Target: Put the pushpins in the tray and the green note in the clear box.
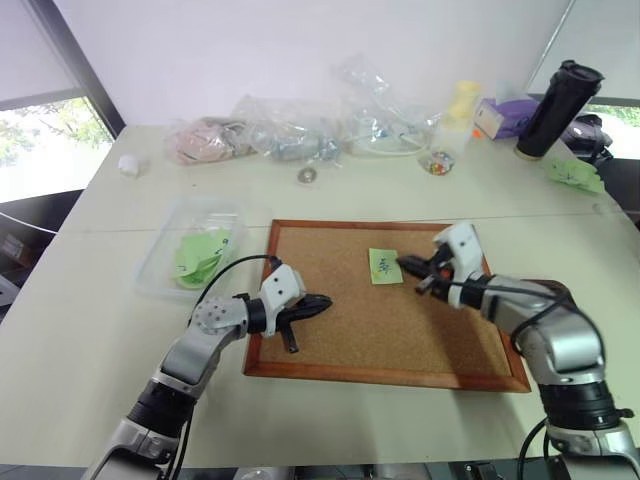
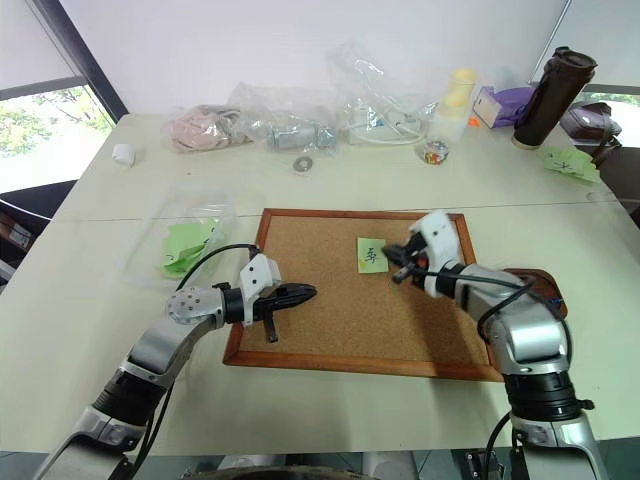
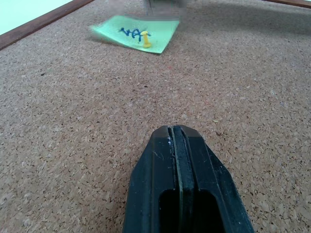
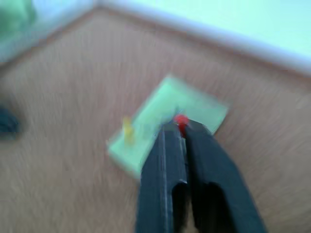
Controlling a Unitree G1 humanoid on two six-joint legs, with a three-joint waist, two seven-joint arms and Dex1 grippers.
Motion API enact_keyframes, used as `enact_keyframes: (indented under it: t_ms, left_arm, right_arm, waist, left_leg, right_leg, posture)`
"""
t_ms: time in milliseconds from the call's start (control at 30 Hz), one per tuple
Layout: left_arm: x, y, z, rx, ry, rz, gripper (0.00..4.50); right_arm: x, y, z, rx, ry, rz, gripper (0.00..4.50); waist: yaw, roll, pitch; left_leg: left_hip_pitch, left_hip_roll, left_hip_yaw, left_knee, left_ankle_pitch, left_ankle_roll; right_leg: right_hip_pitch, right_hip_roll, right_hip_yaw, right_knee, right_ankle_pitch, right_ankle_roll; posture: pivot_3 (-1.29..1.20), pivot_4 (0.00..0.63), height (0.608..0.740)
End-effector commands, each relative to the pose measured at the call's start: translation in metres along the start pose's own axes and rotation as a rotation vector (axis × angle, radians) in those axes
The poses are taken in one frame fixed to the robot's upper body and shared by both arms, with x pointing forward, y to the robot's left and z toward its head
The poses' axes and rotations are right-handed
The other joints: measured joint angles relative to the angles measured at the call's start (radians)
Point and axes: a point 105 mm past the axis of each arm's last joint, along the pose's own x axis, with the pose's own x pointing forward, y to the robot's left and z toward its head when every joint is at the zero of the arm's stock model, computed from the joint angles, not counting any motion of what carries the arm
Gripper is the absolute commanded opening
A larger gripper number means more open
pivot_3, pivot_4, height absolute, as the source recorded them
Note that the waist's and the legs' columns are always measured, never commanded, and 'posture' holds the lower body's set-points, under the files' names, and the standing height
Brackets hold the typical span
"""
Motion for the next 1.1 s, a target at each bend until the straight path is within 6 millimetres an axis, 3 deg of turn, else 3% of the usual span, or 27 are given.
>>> enact_keyframes:
  t_ms: [33,167,367,467,733,1100]
  left_arm:
    - [-0.001,-0.013,-0.027,-0.060,0.098,-0.042,0.00]
    - [0.000,-0.013,-0.029,-0.061,0.100,-0.047,0.00]
    - [0.002,-0.014,-0.031,-0.060,0.096,-0.056,0.00]
    - [0.003,-0.015,-0.031,-0.060,0.093,-0.060,0.00]
    - [0.005,-0.016,-0.031,-0.059,0.088,-0.068,0.00]
    - [0.004,-0.018,-0.032,-0.063,0.088,-0.066,0.00]
  right_arm:
    - [-0.020,-0.011,0.028,0.011,-0.099,-0.067,0.07]
    - [-0.052,-0.038,0.028,0.054,-0.115,-0.200,0.07]
    - [-0.103,-0.073,-0.012,0.061,-0.004,-0.405,0.07]
    - [-0.116,-0.079,-0.027,0.066,0.028,-0.449,0.07]
    - [-0.137,-0.099,-0.042,0.102,0.024,-0.565,0.07]
    - [-0.145,-0.105,-0.059,0.129,0.043,-0.613,0.07]
  waist:
    - [0.000,0.000,0.000]
    - [0.002,0.000,0.000]
    - [0.000,0.000,0.000]
    - [0.000,0.001,-0.001]
    - [0.001,0.001,-0.001]
    - [0.001,0.001,-0.001]
  left_leg:
    - [0.000,0.000,0.000,0.000,0.000,0.000]
    - [0.000,0.000,0.000,-0.001,0.000,0.000]
    - [0.000,0.000,0.000,-0.001,0.000,0.000]
    - [0.003,0.000,0.001,-0.001,0.000,0.001]
    - [0.009,0.000,0.001,-0.004,0.000,0.001]
    - [0.010,0.000,0.001,-0.004,0.000,0.001]
  right_leg:
    - [0.000,0.000,0.000,0.000,0.000,0.000]
    - [0.000,0.000,0.000,0.000,0.000,0.000]
    - [0.000,0.000,0.000,-0.001,0.000,0.000]
    - [0.002,0.000,0.001,-0.001,0.000,0.000]
    - [0.009,0.000,0.001,-0.002,0.000,0.000]
    - [0.009,0.000,0.001,-0.003,0.000,0.000]
  posture:
    - [0.00,0.150,0.740]
    - [0.00,0.150,0.740]
    - [0.00,0.150,0.740]
    - [0.00,0.150,0.740]
    - [0.00,0.150,0.740]
    - [0.00,0.150,0.740]
